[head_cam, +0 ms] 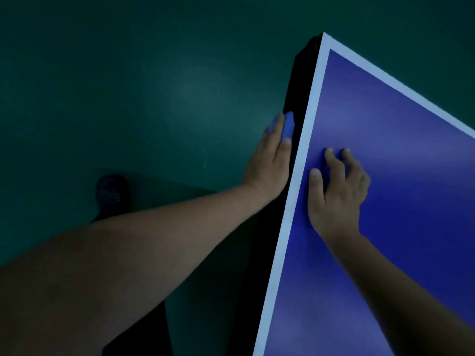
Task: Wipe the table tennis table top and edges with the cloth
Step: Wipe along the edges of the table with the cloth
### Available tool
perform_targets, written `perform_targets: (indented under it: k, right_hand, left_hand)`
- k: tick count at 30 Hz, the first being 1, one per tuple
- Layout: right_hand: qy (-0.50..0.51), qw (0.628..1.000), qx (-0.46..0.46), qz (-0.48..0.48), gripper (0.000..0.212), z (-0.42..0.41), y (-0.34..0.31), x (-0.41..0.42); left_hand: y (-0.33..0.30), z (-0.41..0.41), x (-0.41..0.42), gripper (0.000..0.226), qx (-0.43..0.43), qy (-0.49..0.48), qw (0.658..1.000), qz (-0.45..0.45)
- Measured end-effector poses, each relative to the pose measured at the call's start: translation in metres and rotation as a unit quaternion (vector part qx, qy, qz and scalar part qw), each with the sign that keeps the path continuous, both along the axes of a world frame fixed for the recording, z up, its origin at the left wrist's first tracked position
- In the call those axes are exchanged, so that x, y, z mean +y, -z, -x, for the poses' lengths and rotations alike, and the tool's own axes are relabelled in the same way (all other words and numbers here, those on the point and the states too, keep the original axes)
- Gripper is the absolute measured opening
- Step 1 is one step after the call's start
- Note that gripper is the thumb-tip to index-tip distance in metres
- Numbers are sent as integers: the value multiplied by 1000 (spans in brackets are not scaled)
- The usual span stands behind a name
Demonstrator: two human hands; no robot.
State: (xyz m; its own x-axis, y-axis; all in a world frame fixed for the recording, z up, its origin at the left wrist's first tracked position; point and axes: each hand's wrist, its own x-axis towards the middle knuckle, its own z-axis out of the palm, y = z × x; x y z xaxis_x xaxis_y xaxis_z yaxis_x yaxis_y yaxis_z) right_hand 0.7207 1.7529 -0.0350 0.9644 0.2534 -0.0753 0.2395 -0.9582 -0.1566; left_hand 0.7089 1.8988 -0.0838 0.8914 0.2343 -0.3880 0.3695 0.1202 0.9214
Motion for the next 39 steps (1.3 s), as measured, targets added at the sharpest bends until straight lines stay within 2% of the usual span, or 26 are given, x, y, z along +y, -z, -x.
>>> perform_targets:
  k: [4,7,10,13,16,18,20,22,25,27,29,32,36,39]
  right_hand:
    - [-62,998,-4,-21,50,-50,-14,2]
    - [-78,997,21,-17,54,-98,-14,18]
    - [-32,999,36,23,62,-117,1,39]
    - [-27,999,23,23,65,-118,5,43]
    - [-25,999,17,13,66,-119,5,41]
    - [-29,999,13,13,66,-119,5,42]
    - [-32,999,9,15,65,-119,6,41]
    - [-32,999,6,14,65,-119,7,39]
    - [-27,1000,3,14,65,-120,8,38]
    - [-28,1000,0,12,65,-119,9,38]
    - [-32,999,-4,11,64,-120,9,38]
    - [-27,1000,0,13,64,-119,9,38]
    - [-26,1000,3,12,65,-120,8,41]
    - [-25,999,15,22,66,-120,5,41]
  left_hand:
    - [-8,91,-25,52,-78,39,996,3]
    - [-6,136,-38,53,-51,69,996,24]
    - [-8,103,-33,53,-46,48,998,24]
    - [3,21,-11,55,-89,-1,996,-11]
    - [10,-68,22,57,-64,-31,997,-21]
    - [11,-99,32,55,-59,-34,997,-26]
    - [9,-91,29,54,-89,-43,994,-41]
    - [8,-47,13,55,-122,-36,990,-55]
    - [0,39,-20,54,-130,-4,989,-65]
    - [-6,65,-30,54,-123,-5,990,-63]
    - [-4,51,-27,53,-131,-9,989,-64]
    - [4,-18,-2,54,-150,-22,986,-72]
    - [4,-124,36,62,-93,-47,993,-57]
    - [3,-121,35,58,-83,-63,993,-57]
